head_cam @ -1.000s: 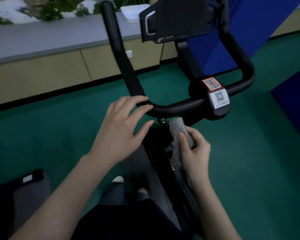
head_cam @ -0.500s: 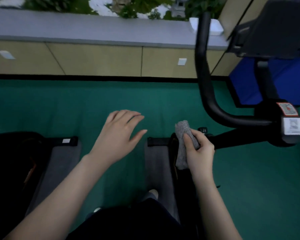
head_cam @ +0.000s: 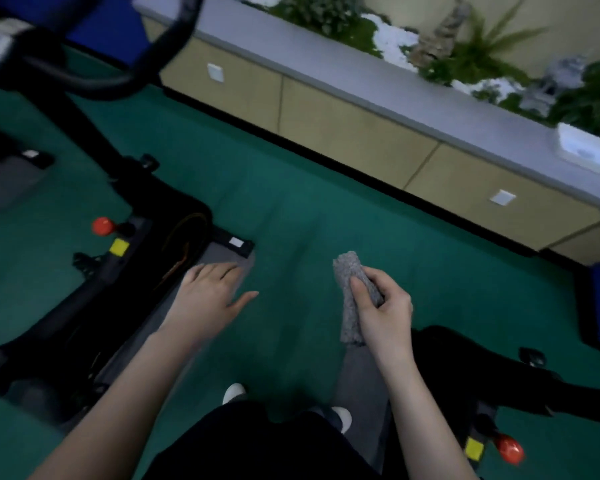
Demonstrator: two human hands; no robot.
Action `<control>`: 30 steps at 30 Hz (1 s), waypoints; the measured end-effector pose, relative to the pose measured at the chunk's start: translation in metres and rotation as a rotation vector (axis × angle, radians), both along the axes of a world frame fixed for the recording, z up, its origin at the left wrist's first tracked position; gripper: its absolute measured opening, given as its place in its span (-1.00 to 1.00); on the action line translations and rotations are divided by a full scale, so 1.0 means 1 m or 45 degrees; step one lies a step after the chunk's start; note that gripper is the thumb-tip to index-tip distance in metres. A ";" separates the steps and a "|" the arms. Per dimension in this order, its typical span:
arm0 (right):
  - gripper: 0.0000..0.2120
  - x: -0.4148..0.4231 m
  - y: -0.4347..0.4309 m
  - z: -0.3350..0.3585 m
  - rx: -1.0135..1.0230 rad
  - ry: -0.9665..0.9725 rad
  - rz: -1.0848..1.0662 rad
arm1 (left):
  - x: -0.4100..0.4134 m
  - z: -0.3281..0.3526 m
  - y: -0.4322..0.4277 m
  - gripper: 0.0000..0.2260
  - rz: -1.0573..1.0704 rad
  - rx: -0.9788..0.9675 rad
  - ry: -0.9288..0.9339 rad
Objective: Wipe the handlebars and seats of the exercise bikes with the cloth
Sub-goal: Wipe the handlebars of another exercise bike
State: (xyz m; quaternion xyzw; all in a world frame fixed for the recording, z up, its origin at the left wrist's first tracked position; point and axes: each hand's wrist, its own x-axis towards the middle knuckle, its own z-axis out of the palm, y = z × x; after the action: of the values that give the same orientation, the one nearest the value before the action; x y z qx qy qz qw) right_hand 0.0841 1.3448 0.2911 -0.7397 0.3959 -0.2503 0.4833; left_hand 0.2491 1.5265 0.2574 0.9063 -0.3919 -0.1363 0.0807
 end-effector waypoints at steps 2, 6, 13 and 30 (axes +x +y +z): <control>-0.88 0.026 0.024 -0.001 0.022 -0.008 0.090 | 0.014 -0.007 0.036 -0.47 0.094 0.025 0.025; -0.88 0.071 0.067 -0.004 0.062 -0.019 0.259 | 0.035 -0.021 0.098 -0.46 0.276 0.069 0.069; -0.85 0.117 0.108 -0.007 0.092 0.033 0.513 | 0.045 -0.043 0.169 -0.47 0.539 0.125 0.151; -0.87 0.249 0.070 -0.019 0.208 0.109 0.875 | 0.104 -0.042 0.138 -0.43 0.862 0.045 0.125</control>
State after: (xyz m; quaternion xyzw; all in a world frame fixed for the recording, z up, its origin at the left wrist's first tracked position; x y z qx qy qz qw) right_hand 0.3332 1.4148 0.2722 -0.7984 0.1625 -0.0097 0.5798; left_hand 0.3529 1.6643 0.2153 0.9786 -0.0619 -0.1520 0.1243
